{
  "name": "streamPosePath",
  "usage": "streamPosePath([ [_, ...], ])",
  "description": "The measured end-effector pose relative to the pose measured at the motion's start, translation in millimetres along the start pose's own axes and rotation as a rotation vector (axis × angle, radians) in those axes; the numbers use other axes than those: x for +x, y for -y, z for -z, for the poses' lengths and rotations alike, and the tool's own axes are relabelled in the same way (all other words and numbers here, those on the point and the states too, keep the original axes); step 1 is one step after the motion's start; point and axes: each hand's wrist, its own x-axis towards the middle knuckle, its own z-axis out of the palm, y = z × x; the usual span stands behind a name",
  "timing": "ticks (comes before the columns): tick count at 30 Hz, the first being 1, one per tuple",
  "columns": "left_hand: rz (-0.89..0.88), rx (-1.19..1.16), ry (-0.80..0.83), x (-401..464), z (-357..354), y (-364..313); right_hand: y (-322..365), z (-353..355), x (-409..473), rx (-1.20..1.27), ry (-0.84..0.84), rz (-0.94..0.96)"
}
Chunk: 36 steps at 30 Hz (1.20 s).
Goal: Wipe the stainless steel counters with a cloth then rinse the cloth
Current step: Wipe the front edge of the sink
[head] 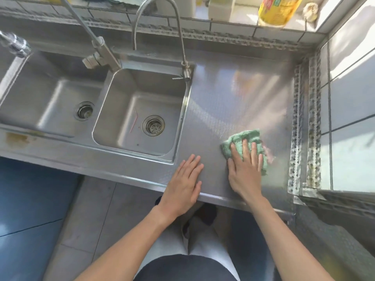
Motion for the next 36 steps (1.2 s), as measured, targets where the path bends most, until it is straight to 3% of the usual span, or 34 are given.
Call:
streamPosePath([
  [5, 0.189, -0.053, -0.1, -40, 28, 28, 64, -25, -20, -0.031, 0.085, 0.373],
  [10, 0.369, -0.033, -0.096, -85, 45, 69, 10, -19, -74, -0.147, 0.165, 0.575],
  [14, 0.315, -0.025, -0.019, -97, 44, 85, -5, -5, -81, -0.095, 0.117, 0.241],
  [18, 0.261, -0.042, 0.035, -99, 44, 90, 61, -23, -58, -0.013, 0.052, -0.045],
  [20, 0.223, -0.013, 0.056, -101, 44, 93, 106, -35, -44, -0.009, 0.056, -0.006],
  [24, 0.149, -0.014, 0.044, -102, 52, 101, 165, -58, -57, -0.053, 0.092, 0.275],
  [28, 0.074, -0.077, -0.01, -111, 70, 123, 135, -60, -98, -0.133, 0.155, 0.482],
  [32, 0.177, -0.055, -0.125, -139, 88, 170, 99, -48, -108, -0.138, 0.094, 0.251],
  [36, 0.315, -0.003, -0.152, -164, 103, 217, 155, -70, -87, -0.036, -0.02, -0.078],
])
